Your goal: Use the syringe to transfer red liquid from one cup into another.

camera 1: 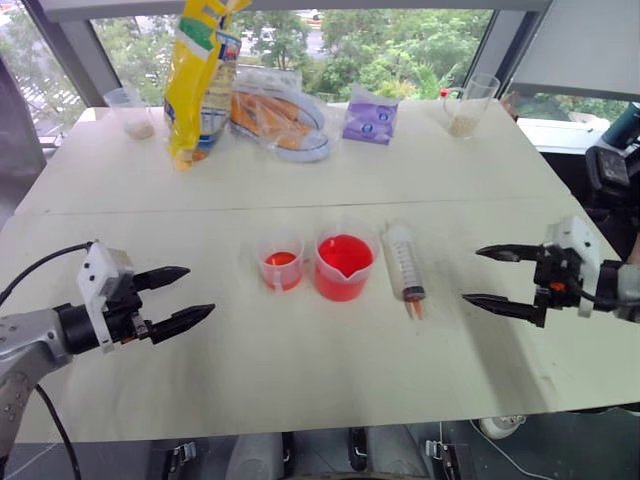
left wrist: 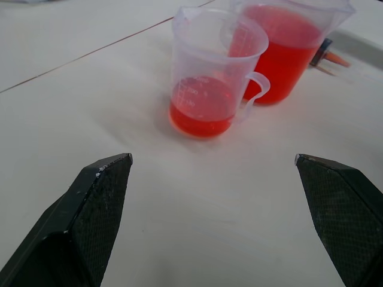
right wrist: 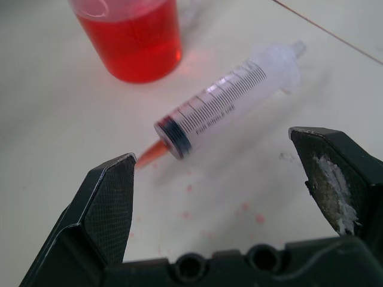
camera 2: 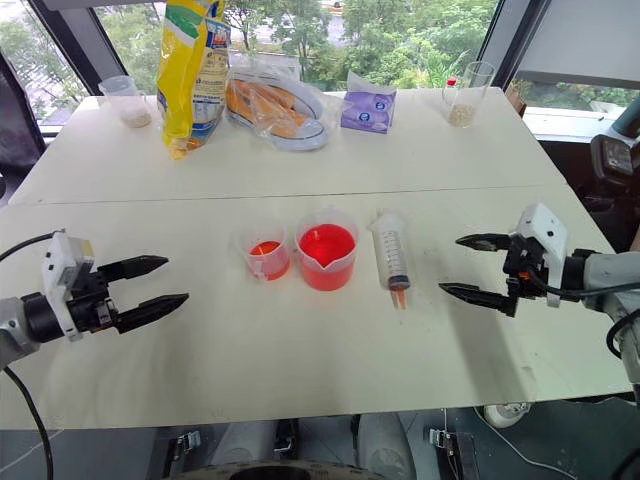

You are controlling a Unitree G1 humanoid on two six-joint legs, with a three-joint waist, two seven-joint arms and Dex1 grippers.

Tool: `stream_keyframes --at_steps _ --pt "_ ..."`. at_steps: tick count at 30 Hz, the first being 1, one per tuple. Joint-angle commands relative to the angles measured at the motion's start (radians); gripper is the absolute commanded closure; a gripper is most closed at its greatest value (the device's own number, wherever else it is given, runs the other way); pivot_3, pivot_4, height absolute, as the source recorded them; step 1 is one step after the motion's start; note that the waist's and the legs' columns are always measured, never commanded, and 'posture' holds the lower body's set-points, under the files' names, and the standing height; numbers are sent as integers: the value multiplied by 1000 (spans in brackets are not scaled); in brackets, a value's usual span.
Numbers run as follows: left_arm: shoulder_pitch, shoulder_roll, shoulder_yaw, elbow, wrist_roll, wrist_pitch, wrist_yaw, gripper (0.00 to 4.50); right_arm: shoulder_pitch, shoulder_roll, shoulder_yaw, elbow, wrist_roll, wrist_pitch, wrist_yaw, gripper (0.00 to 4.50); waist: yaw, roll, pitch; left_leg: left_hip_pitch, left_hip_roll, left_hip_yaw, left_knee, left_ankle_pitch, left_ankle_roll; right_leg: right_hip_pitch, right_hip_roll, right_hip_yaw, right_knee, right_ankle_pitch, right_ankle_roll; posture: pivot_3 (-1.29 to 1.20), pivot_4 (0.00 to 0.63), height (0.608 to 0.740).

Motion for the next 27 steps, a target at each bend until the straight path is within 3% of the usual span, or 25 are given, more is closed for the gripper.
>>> stream_keyframes --at_steps 1,17,22,27 --pt "17 14 44 -39 -11 3 -10 0 -29 -3 13 -52 20 25 -12 16 1 0 0 0 0 0 0 0 0 0 0 0 0 0 0 0 150 740" --pt "23 12 92 -131 -74 88 48 0 -82 6 61 -72 25 75 -41 16 2 0 0 0 0 0 0 0 0 0 -1 0 0 0 0 0 150 740" --pt "-6 10 50 -157 -72 100 78 0 -171 37 115 -10 -48 85 -139 16 0 0 0 0 0 0 0 0 0 0 -1 0 0 0 0 0 150 740" --pt "-28 17 10 -146 -48 90 76 0 -343 19 191 50 -48 343 -206 16 -1 0 0 -1 0 1 0 0 0 -2 -1 0 0 0 0 0 150 740"
